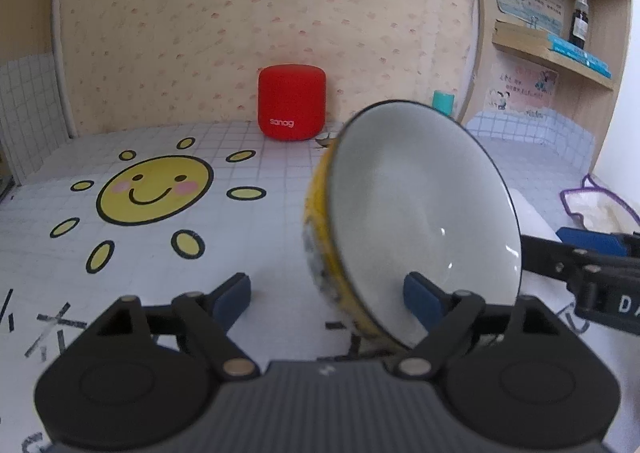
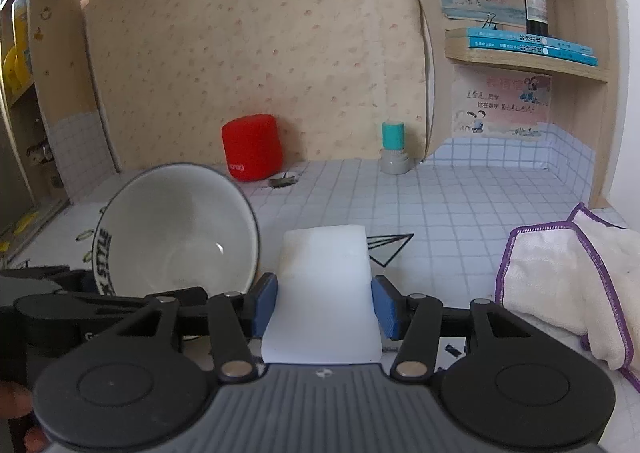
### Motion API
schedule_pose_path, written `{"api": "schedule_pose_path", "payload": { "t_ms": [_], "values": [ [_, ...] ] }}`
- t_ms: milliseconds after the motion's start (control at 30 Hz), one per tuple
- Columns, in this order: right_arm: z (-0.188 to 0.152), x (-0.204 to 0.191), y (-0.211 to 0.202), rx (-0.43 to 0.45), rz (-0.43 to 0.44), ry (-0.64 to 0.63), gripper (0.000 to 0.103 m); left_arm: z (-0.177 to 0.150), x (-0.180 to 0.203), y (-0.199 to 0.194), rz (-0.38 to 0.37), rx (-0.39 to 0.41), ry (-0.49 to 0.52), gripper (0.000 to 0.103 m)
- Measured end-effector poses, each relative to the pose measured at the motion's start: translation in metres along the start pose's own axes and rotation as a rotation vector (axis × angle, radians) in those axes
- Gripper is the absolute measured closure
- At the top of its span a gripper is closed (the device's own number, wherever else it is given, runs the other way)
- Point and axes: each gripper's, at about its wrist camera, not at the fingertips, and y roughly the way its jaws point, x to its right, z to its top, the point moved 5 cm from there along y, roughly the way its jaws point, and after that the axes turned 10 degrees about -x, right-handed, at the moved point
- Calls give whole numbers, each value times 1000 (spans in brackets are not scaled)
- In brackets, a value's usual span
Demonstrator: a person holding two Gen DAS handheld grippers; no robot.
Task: Clean bowl
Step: 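Lift the sponge with the right gripper while the left gripper grasps and tilts the bowl rim, then hold the tilted bowl with the left gripper while the right gripper wipes the sponge inside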
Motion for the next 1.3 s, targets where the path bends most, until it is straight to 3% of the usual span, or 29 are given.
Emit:
{"api": "schedule_pose_path", "payload": {
  "t_ms": [267,367,433,467,633,767,900,967,1033,1100,1233,1267,1300],
  "values": [
    [-9,-1,6,-28,-37,-73,49,4,6,4,-4,3,0,17],
    [-13,-4,8,-38,-68,-119,41,5,9,6,-4,-3,8,17],
    [-17,-2,12,-41,-88,-109,27,5,11,8,3,-8,11,12],
    [-17,-1,12,-42,-87,-106,26,5,12,8,7,-9,16,7],
    [-17,6,13,-74,-68,-82,8,7,17,10,26,-4,50,6],
    [-16,5,9,-44,-124,-114,8,7,15,12,12,-8,28,6],
    [-15,6,-2,54,-149,-133,9,9,11,12,5,2,-1,7],
    [-14,12,-5,64,-96,-91,24,11,10,13,5,9,-3,6],
    [-11,20,-6,59,-29,-37,50,11,11,13,8,12,2,6],
    [-10,21,-6,56,-42,-60,61,11,12,12,13,17,13,6],
    [-10,20,-6,51,-16,-68,63,11,12,12,11,18,16,5],
    [-9,21,-6,54,-20,-60,62,10,12,12,9,17,15,5],
    [-8,23,-7,58,-33,-48,52,10,12,12,7,16,13,5]
  ]
}}
